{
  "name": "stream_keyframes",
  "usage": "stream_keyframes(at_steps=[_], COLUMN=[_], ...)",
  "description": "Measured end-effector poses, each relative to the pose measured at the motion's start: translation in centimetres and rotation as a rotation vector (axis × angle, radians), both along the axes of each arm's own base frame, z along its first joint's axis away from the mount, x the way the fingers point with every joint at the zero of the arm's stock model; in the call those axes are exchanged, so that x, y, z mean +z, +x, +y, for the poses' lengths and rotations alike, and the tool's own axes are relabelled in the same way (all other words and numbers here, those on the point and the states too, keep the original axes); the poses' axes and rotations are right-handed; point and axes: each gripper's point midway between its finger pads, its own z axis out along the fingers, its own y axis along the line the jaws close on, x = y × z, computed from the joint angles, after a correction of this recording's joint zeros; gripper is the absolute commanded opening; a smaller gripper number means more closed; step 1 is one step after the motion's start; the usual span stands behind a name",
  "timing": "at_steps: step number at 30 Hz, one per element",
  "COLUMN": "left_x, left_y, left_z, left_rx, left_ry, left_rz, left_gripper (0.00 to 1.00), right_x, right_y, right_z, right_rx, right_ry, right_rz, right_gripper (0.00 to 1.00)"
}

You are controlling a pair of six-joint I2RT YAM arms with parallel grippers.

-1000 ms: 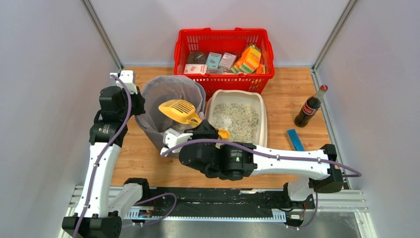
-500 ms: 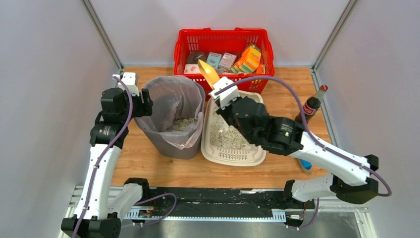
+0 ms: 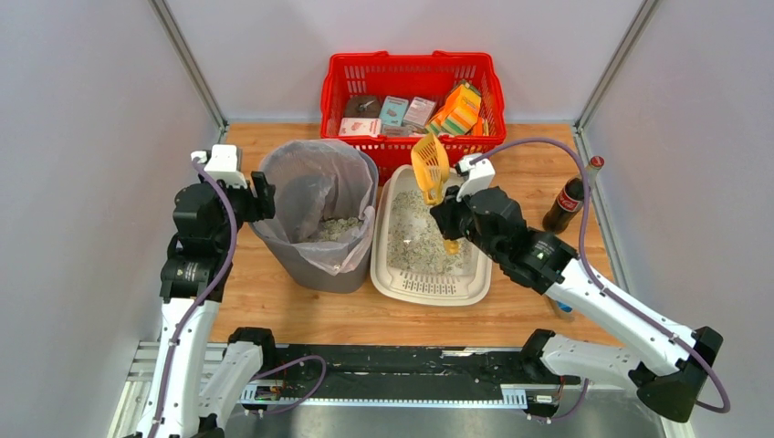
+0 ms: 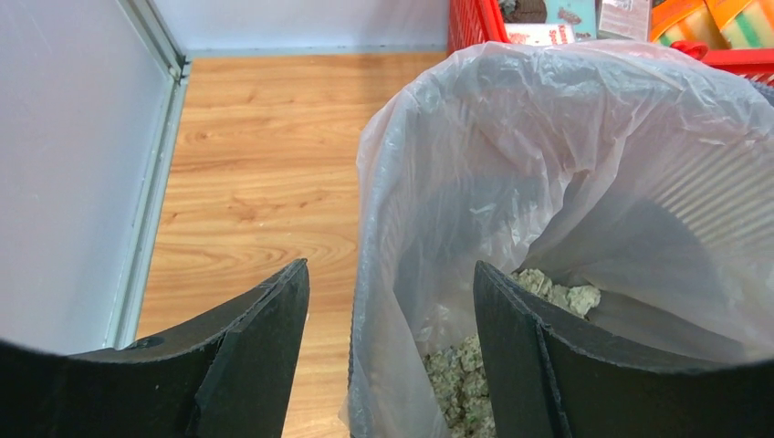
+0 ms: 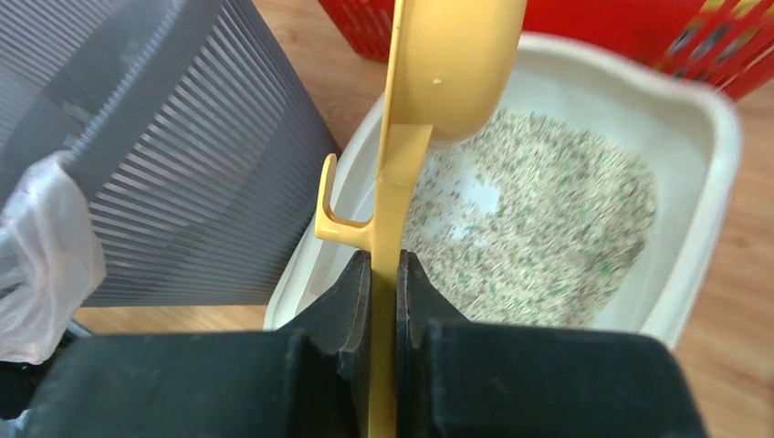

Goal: Clean the litter box

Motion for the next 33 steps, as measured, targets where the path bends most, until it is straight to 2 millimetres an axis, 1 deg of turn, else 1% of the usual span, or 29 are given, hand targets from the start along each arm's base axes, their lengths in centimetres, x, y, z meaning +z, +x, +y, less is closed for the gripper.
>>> stream_keyframes(at_steps=[7, 9, 12, 14, 17, 20, 22, 26, 33], left_x=[0.4, 0.3, 0.2, 0.2, 0.1, 0.0, 0.0, 0.0, 0.0], left_y=[0.0, 0.0, 0.1, 0.1, 0.2, 0.3, 0.3, 0.3, 0.2], left_z=[-0.1, 0.0, 0.1, 0.2, 0.3, 0.4, 0.4, 0.4, 0.3], left_rx=[-0.003, 0.000, 0.007, 0.013, 0.018, 0.021, 0.021, 0.024, 0.020], left_ry=[-0.004, -0.004, -0.002, -0.001, 0.001, 0.003, 0.005, 0.006, 0.006], left_rz=[-0.039, -0.037, -0.035, -0.034, -0.029, -0.026, -0.026, -0.026, -0.026], left_gripper=[0.74, 0.74, 0.73, 0.73, 0.74, 0.73, 0.74, 0.74, 0.74], right_x=[-5.6, -7.3, -9.2, -9.8, -9.6, -10.2, -11.5, -13.8, -15.2], right_y=[0.2, 0.0, -0.6, -0.7, -0.2, 0.6, 1.2, 1.6, 2.8], right_z=[-0.1, -0.3, -1.1, -1.7, -2.0, -1.4, -0.4, 0.6, 1.5], right_rx=[-0.074, -0.103, -0.149, -0.178, -0.218, -0.237, -0.243, -0.244, -0.262], right_ry=[0.174, 0.215, 0.272, 0.311, 0.379, 0.424, 0.430, 0.430, 0.420], right_rz=[0.149, 0.193, 0.238, 0.248, 0.244, 0.255, 0.285, 0.337, 0.345], right_gripper=[0.00, 0.00, 0.00, 0.00, 0.00, 0.00, 0.00, 0.00, 0.00])
